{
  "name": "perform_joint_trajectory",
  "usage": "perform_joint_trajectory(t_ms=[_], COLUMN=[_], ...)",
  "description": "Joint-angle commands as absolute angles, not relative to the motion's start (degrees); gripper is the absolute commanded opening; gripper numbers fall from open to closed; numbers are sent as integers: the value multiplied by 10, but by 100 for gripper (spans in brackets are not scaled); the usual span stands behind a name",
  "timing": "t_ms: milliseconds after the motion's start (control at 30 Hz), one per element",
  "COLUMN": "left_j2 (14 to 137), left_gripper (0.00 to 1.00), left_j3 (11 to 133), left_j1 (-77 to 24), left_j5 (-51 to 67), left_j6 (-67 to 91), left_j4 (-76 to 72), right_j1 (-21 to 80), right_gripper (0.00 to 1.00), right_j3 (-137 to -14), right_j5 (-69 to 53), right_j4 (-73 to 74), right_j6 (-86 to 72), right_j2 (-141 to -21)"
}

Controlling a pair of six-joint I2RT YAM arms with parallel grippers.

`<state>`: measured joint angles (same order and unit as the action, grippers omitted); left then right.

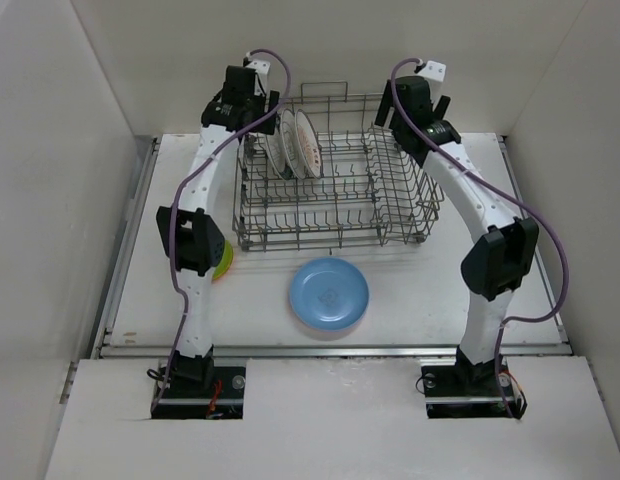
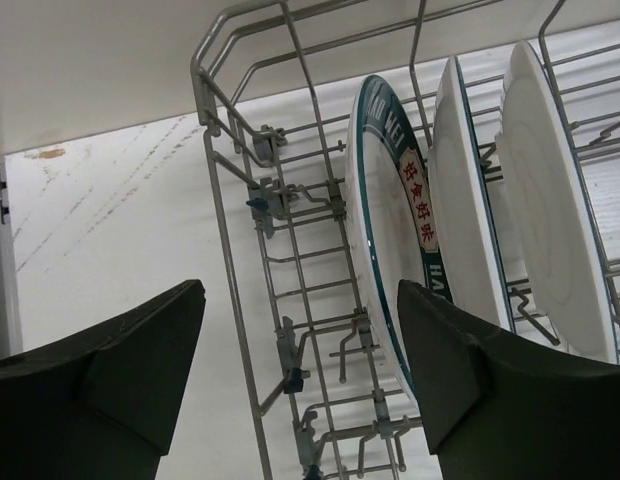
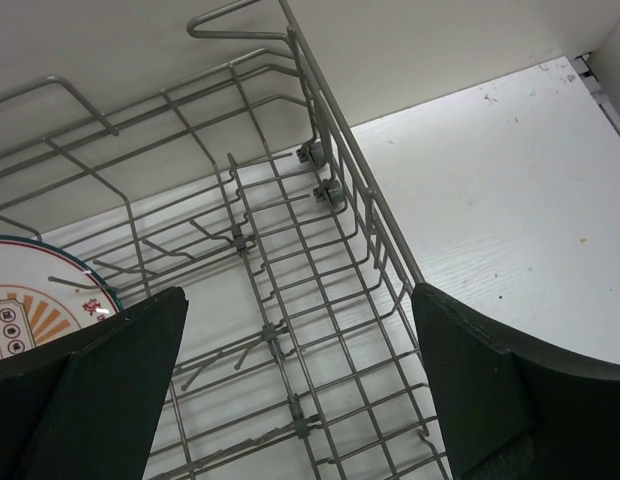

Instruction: Unload the plates from the dish rack

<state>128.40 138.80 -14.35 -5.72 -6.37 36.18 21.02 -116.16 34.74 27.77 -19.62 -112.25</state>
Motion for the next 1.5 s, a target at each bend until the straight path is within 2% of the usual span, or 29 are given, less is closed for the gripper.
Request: perform_joint_trajectory(t_ms=[0, 200, 267, 333, 367, 467, 500, 533, 633, 833, 1100, 1333, 1467], left_j2=[1286, 1305, 1311, 1317, 1323, 1314, 1309, 1300, 1293, 1281, 1259, 1210, 1181], left_gripper=[74, 71, 65, 52, 40, 20, 6, 0, 0, 0, 0, 0, 0], left_j3=[1389, 1348, 1343, 1343, 1343, 1349, 1357, 1364, 1404, 1462, 1482, 1508, 1508], left_j1=[-137, -149, -149, -155, -155, -155, -155, -155, -160, -167, -172, -120, -74], left_j5=[-5, 44, 36, 6, -2, -8, -14, -20, -74, -97, -128, -179, -116], left_j6=[-53, -58, -63, -63, -63, -63, -63, -63, -63, -69, -56, -58, -32], left_j4=[359, 366, 366, 360, 360, 391, 399, 406, 418, 418, 374, 342, 376], right_j1=[214, 214, 214, 214, 214, 219, 219, 219, 219, 230, 230, 230, 236], right_gripper=[100, 100, 100, 100, 100, 100, 100, 100, 100, 100, 100, 100, 100], right_j3=[-1156, -1125, -1107, -1102, -1087, -1072, -1063, -1063, -1048, -1059, -1054, -1054, -1054], right_j5=[353, 374, 374, 368, 368, 383, 383, 383, 389, 389, 395, 360, 345], right_j4=[258, 252, 252, 252, 252, 252, 252, 252, 247, 247, 247, 247, 247], right_j6=[-191, -186, -185, -185, -185, -185, -185, -185, -185, -185, -185, -185, -185], right_j2=[-1087, -1064, -1052, -1052, -1046, -1039, -1033, -1027, -1021, -1027, -1022, -1012, -1017])
